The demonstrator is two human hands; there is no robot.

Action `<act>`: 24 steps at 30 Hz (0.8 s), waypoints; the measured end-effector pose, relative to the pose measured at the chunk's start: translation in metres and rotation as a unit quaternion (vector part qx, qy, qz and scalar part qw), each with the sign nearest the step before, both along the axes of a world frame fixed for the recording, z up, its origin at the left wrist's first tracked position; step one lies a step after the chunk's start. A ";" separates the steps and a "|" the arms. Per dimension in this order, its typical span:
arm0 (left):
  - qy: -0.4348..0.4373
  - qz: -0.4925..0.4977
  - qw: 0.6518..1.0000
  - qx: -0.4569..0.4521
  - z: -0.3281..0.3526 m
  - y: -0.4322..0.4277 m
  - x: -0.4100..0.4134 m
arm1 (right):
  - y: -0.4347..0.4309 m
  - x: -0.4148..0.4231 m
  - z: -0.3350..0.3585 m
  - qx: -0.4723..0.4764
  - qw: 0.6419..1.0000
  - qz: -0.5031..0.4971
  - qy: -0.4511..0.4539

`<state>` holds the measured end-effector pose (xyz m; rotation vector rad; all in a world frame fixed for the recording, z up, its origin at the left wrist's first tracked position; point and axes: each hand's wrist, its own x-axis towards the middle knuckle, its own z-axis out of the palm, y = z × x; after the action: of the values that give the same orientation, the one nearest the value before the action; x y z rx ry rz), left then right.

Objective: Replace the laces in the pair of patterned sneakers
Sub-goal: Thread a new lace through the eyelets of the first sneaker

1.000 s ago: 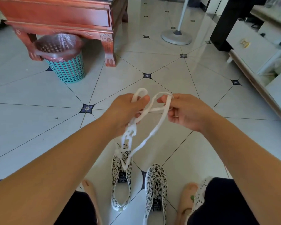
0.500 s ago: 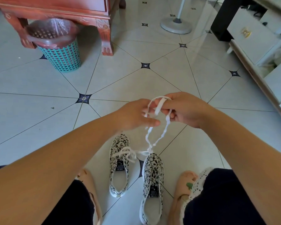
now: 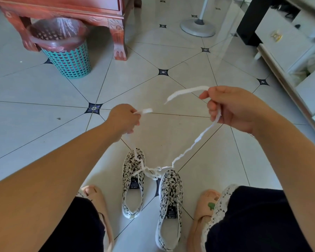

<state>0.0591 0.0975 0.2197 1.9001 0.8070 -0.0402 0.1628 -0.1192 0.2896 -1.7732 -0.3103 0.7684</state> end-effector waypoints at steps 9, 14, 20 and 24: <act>0.026 -0.067 0.989 0.133 0.006 -0.014 0.004 | -0.008 -0.016 -0.009 -0.131 0.977 0.113 -0.123; -0.110 -0.248 0.961 0.047 0.022 -0.056 -0.002 | -0.006 -0.032 -0.015 -0.165 0.954 0.165 -0.186; -0.140 -0.133 0.979 -0.070 0.035 -0.066 -0.010 | -0.023 -0.036 -0.009 -0.158 0.958 0.141 -0.194; -0.145 -0.039 0.989 -0.010 0.048 -0.043 -0.015 | -0.058 -0.016 0.008 -0.116 0.975 0.028 -0.188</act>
<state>0.0441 0.0547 0.2673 1.8625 0.5324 0.1760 0.1469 -0.1773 0.2975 -2.1395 -0.5416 0.5181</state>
